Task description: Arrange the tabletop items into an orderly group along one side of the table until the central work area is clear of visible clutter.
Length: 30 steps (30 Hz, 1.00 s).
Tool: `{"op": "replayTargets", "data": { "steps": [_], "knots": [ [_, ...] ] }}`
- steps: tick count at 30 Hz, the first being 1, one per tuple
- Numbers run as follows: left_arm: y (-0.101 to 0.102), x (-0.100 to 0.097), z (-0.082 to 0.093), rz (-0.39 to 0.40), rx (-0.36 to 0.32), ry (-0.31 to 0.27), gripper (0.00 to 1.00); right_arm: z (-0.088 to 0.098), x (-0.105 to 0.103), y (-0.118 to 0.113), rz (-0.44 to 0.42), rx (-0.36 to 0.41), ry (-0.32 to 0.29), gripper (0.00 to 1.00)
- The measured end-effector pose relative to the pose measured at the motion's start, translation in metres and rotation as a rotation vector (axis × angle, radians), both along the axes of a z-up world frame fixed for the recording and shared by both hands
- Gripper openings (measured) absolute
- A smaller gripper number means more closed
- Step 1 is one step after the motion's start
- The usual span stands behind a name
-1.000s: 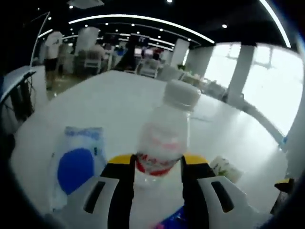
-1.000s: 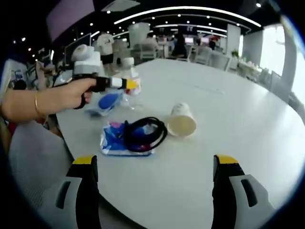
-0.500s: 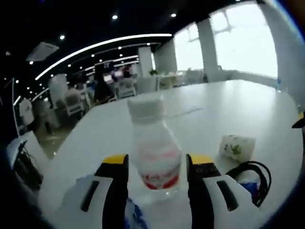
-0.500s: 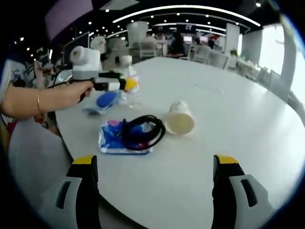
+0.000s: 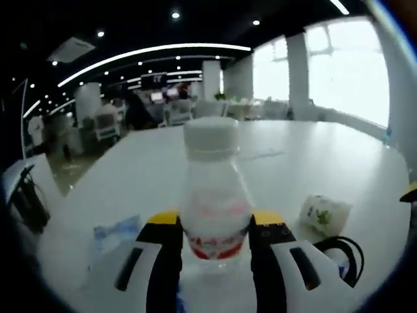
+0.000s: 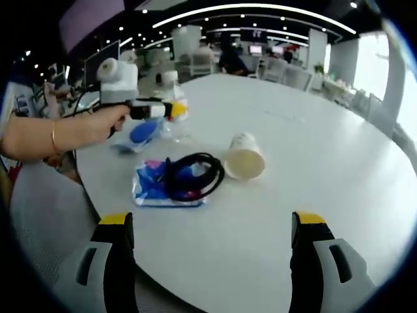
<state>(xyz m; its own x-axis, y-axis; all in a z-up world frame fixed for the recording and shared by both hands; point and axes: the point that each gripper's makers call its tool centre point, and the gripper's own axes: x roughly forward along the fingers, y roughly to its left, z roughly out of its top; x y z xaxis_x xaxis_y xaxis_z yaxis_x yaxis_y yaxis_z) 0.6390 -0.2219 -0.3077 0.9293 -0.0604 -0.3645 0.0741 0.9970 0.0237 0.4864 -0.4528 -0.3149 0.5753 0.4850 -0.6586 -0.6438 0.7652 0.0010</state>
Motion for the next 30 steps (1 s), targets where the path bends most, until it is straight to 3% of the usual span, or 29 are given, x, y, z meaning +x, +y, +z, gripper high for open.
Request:
{"op": "replayTargets", "data": {
  "steps": [2, 7, 17, 30],
  "knots": [
    [0.001, 0.001, 0.0, 0.008, -0.006, 0.002, 0.36, 0.0, 0.0, 0.0, -0.001, -0.002, 0.0, 1.0],
    [0.012, 0.005, 0.001, 0.083, -0.098, 0.042, 0.35, 0.0, -0.001, 0.0, -0.003, -0.001, 0.001, 1.0],
    [0.035, 0.022, 0.024, 0.096, -0.086, 0.019, 0.35, -0.001, 0.0, -0.002, -0.006, -0.013, 0.001, 1.0],
    [0.068, 0.047, 0.049, 0.099, -0.012, -0.005, 0.35, -0.005, 0.0, -0.005, -0.018, -0.024, 0.015, 1.0]
  ]
}}
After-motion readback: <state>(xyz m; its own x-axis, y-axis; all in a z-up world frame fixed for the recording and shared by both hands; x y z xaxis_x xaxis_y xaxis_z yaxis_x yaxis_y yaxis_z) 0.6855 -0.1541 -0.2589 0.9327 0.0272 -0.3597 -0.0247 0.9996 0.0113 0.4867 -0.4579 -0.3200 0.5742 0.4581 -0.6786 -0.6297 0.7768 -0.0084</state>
